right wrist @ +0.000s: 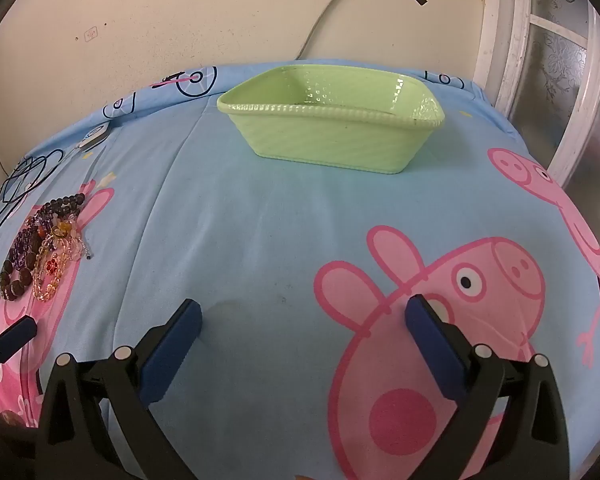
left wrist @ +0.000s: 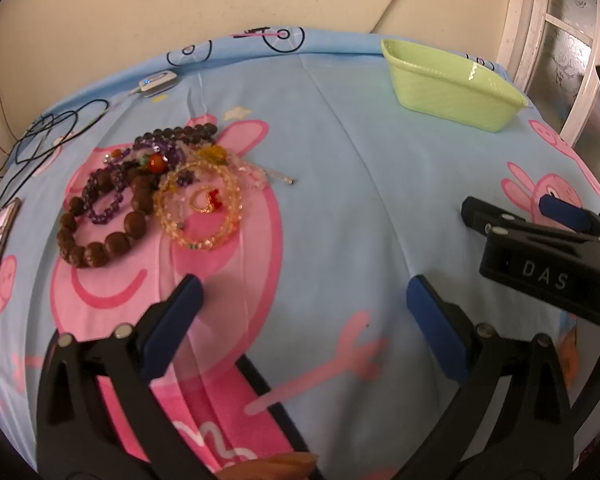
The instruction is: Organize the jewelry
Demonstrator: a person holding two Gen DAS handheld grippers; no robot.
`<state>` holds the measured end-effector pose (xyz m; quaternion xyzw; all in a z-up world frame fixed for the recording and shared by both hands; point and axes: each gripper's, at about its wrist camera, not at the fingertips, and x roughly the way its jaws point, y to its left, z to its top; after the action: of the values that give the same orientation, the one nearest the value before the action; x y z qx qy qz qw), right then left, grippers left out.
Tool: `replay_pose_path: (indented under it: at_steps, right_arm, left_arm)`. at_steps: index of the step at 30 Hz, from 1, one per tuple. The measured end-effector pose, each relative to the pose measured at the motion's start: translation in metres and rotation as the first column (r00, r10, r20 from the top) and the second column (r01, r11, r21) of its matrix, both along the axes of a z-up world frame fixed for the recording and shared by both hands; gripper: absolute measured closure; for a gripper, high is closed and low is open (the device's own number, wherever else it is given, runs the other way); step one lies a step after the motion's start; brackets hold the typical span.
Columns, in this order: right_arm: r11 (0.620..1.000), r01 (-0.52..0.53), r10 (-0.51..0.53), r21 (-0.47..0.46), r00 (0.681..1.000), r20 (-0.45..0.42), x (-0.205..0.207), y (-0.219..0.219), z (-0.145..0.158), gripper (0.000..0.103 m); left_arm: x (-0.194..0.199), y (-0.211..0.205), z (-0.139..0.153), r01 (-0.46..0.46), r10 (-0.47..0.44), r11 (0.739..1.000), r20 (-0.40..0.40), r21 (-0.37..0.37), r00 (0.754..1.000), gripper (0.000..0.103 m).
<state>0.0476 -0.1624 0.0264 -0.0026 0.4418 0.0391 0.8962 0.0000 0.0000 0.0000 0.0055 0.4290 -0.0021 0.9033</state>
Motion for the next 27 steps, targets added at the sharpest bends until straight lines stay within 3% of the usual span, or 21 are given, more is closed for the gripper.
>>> replay_pose_path:
  at_steps: [11,23,27]
  right_arm:
    - [1.000,0.000,0.000,-0.001,1.000,0.001,0.000,0.000,0.000,0.023]
    - [1.000,0.010,-0.010,0.002,1.000,0.000,-0.001,0.001,0.001,0.023]
    - [0.993,-0.034,0.032,0.115,0.999,0.021,-0.025,0.019,0.003,0.023]
  left_arm:
    - [0.000,0.000,0.000,0.001,-0.001,1.000,-0.002,-0.001,1.000,0.005]
    - [-0.013,0.011,0.002,0.114,-0.113,0.993,-0.035,0.009,0.993,0.005]
    - [-0.037,0.039,0.015,0.003,-0.003,1.000,0.014,0.024,1.000,0.005]
